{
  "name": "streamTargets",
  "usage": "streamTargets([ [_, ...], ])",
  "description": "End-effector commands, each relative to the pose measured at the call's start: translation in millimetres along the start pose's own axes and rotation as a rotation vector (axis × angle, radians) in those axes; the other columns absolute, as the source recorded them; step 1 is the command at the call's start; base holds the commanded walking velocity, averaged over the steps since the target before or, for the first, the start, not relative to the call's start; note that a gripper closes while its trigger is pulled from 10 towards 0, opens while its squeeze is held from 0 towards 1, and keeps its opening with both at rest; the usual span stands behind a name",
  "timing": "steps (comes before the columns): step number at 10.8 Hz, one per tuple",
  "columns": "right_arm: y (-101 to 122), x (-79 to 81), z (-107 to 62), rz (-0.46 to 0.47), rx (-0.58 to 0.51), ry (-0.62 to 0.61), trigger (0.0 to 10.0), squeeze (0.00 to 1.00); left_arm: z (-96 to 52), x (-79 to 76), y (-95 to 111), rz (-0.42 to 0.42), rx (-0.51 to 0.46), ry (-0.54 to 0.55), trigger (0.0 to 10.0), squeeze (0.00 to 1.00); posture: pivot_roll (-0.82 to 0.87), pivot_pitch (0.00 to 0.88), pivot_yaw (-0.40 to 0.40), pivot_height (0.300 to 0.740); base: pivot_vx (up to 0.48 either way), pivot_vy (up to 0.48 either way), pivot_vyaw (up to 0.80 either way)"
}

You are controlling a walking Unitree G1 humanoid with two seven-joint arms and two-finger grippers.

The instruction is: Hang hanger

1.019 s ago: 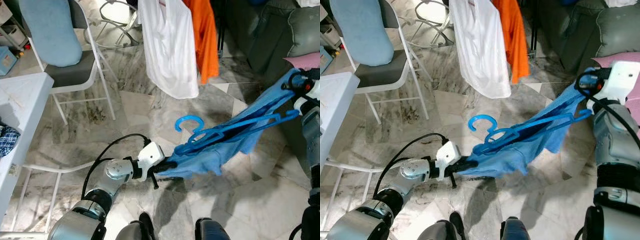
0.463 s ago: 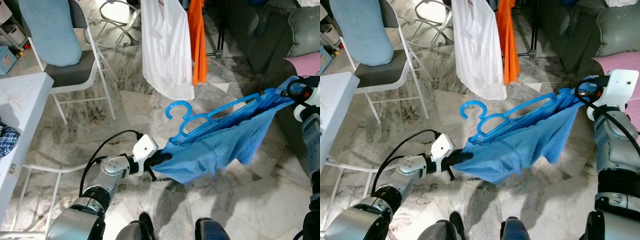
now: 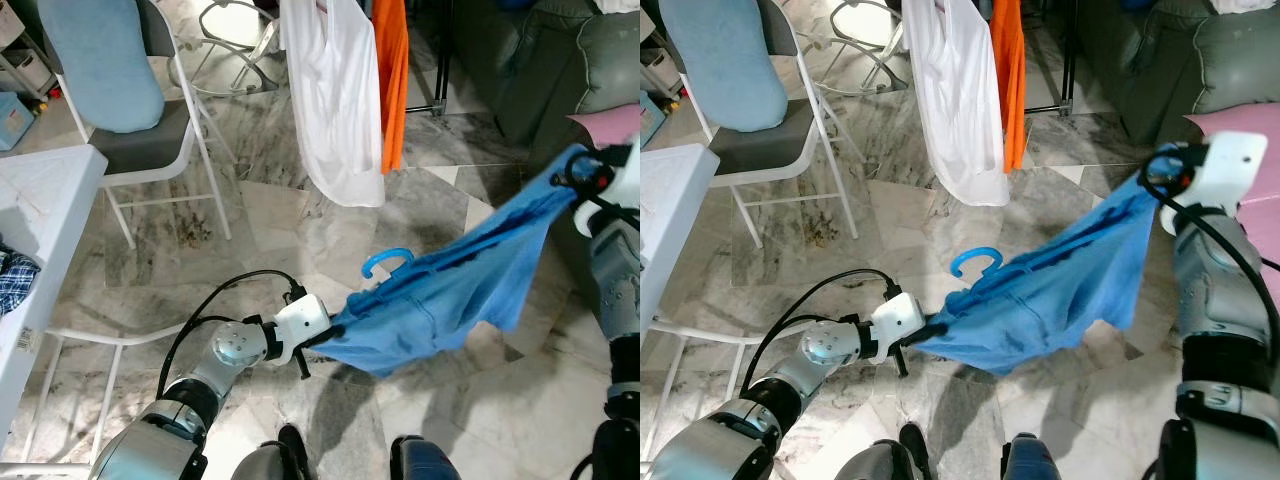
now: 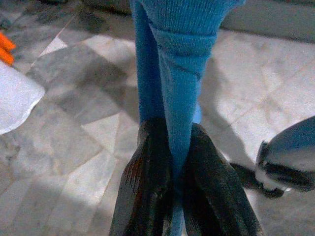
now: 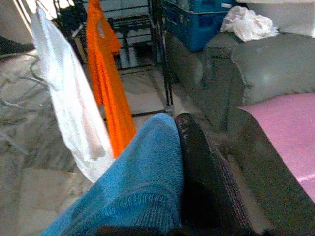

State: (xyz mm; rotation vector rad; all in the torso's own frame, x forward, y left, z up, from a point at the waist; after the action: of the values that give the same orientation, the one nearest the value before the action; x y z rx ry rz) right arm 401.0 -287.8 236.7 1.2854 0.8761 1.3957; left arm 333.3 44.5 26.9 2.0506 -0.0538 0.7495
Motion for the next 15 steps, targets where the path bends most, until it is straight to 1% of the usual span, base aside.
streamTargets([
  [1, 26, 11.2, 1.9, 0.004, -0.082, 0.026, 0.0, 0.00, -9.3, -17.0, -29, -0.042, 0.124, -0.022, 10.0, 0.00, -0.31, 0.245, 0.154, 0.740, 0.000, 0.000, 0.00],
  [2, 23, 19.2, 0.6, 0.010, -0.068, 0.051, 0.0, 0.00, -7.9, -11.0, -36, -0.058, 0.197, 0.042, 10.0, 0.00, -0.32, 0.245, 0.153, 0.740, 0.000, 0.000, 0.00],
  [3, 17, 29.3, -2.5, 0.002, -0.055, 0.076, 0.0, 0.00, -8.1, 4.0, -44, -0.120, 0.279, 0.174, 10.0, 0.00, -0.32, 0.243, 0.153, 0.740, 0.000, 0.000, 0.00],
  [4, 10, 35.2, -4.7, 0.011, -0.037, 0.085, 0.0, 0.00, -8.7, 15.9, -47, -0.216, 0.317, 0.283, 10.0, 0.00, -0.33, 0.242, 0.151, 0.740, 0.000, 0.000, 0.00],
  [5, 3, 40.4, -6.0, 0.017, -0.020, 0.093, 0.0, 0.00, -9.5, 22.8, -49, -0.272, 0.340, 0.349, 10.0, 0.00, -0.33, 0.240, 0.150, 0.740, 0.000, 0.000, 0.00],
  [6, -8, 46.4, -8.0, 0.017, 0.006, 0.102, 0.0, 0.00, -10.1, 29.1, -50, -0.366, 0.342, 0.414, 10.0, 0.00, -0.33, 0.238, 0.148, 0.740, 0.000, 0.000, 0.00],
  [7, -27, 54.8, -13.0, 0.033, 0.054, 0.112, 0.0, 0.00, -8.1, 34.5, -47, -0.464, 0.324, 0.465, 10.0, 0.00, -0.33, 0.234, 0.146, 0.740, 0.000, 0.000, 0.00],
  [8, -50, 67.0, -20.4, 0.066, 0.109, 0.131, 0.3, 0.00, -4.9, 38.5, -43, -0.537, 0.302, 0.495, 10.0, 0.00, -0.33, 0.232, 0.146, 0.740, 0.000, 0.000, 0.00],
  [9, -84, 84.4, -32.3, 0.094, 0.190, 0.155, 0.8, 0.00, -1.0, 43.1, -37, -0.624, 0.272, 0.524, 10.0, 0.00, -0.33, 0.227, 0.146, 0.740, 0.000, 0.000, 0.00],
  [10, -105, 94.7, -40.9, 0.116, 0.247, 0.173, 2.2, 0.00, 2.0, 47.5, -32, -0.682, 0.241, 0.543, 10.0, 0.00, -0.33, 0.227, 0.146, 0.740, 0.000, 0.000, 0.00],
  [11, -129, 104.9, -52.6, 0.097, 0.311, 0.200, 6.0, 0.00, 5.8, 53.3, -24, -0.718, 0.204, 0.551, 10.0, 0.00, -0.33, 0.224, 0.145, 0.740, 0.000, 0.000, 0.00],
  [12, -143, 106.4, -60.2, 0.074, 0.341, 0.208, 10.0, 0.00, 8.4, 58.2, -17, -0.728, 0.172, 0.552, 10.0, 0.00, -0.32, 0.223, 0.146, 0.740, 0.000, 0.000, 0.00],
  [13, -149, 107.3, -65.3, 0.076, 0.352, 0.214, 10.0, 1.00, 9.6, 61.9, -13, -0.736, 0.150, 0.551, 10.0, 0.00, -0.32, 0.223, 0.146, 0.740, 0.000, 0.000, 0.00],
  [14, -155, 107.6, -69.1, 0.034, 0.368, 0.213, 10.0, 1.00, 9.3, 64.4, -12, -0.729, 0.147, 0.548, 10.0, 0.00, -0.32, 0.224, 0.145, 0.740, 0.000, 0.000, 0.00],
  [15, -163, 107.7, -72.5, -0.071, 0.385, 0.213, 10.0, 1.00, 8.2, 65.6, -12, -0.728, 0.145, 0.545, 10.0, 0.00, -0.32, 0.226, 0.149, 0.740, 0.000, 0.000, 0.00],
])
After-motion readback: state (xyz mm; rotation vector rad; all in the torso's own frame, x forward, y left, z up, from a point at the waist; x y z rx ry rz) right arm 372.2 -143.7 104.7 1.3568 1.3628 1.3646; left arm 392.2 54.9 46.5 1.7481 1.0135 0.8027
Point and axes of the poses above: a point about 5 cm out from each wrist's last joint towards the gripper, its own z axis pointing out of the wrist towards the gripper, its own y axis along the axis of the wrist's last joint, x = y × z, the point moved 5 cm from there along z, pointing out of the wrist towards the gripper, and after that the axes turned 14 degrees about z, right-handed, at the moved point
